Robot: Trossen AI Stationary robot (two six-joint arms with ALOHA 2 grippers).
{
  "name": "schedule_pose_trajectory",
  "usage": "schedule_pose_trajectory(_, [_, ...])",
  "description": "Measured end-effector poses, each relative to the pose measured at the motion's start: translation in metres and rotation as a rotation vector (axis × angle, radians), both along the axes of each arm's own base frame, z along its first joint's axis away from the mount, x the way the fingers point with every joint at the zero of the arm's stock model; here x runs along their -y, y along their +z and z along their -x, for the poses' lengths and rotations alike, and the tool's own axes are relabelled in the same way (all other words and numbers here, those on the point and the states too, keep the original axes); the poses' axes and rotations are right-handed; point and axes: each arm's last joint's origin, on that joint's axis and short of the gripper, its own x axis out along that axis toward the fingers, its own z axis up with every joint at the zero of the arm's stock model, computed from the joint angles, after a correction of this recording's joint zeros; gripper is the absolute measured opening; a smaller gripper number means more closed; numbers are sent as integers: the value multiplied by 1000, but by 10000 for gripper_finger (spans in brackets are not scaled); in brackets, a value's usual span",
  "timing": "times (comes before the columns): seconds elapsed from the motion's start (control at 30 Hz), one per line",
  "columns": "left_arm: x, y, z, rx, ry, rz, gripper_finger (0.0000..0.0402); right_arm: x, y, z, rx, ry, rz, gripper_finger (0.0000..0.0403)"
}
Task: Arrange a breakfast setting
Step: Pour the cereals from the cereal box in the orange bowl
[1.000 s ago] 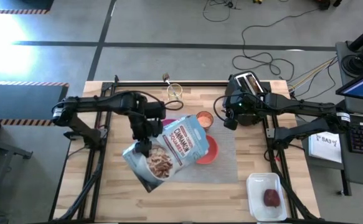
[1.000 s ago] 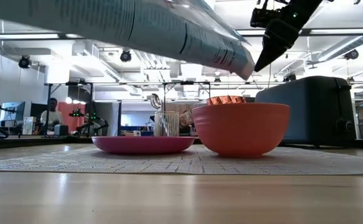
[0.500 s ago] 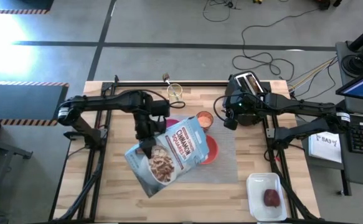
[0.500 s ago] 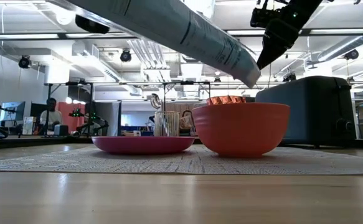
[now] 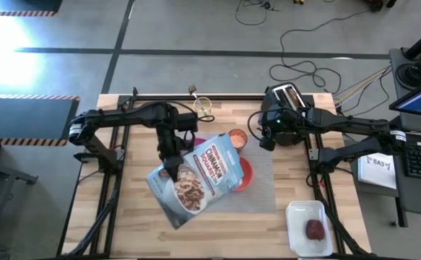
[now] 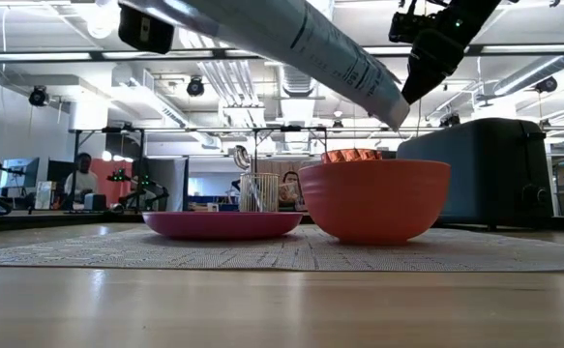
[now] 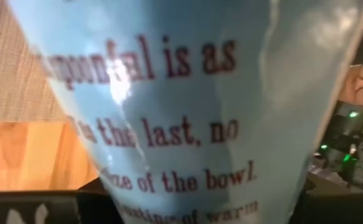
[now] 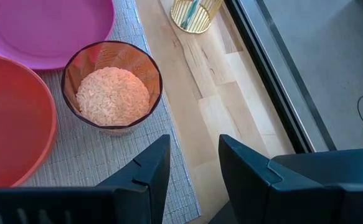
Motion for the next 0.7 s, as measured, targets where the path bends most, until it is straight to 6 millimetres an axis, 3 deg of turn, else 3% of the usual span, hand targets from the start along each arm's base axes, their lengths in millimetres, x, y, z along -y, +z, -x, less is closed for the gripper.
schedule_pose_trajectory(0.7, [-16,-10,-10,-67,87,101,193,0,0,0,0,0,0,128])
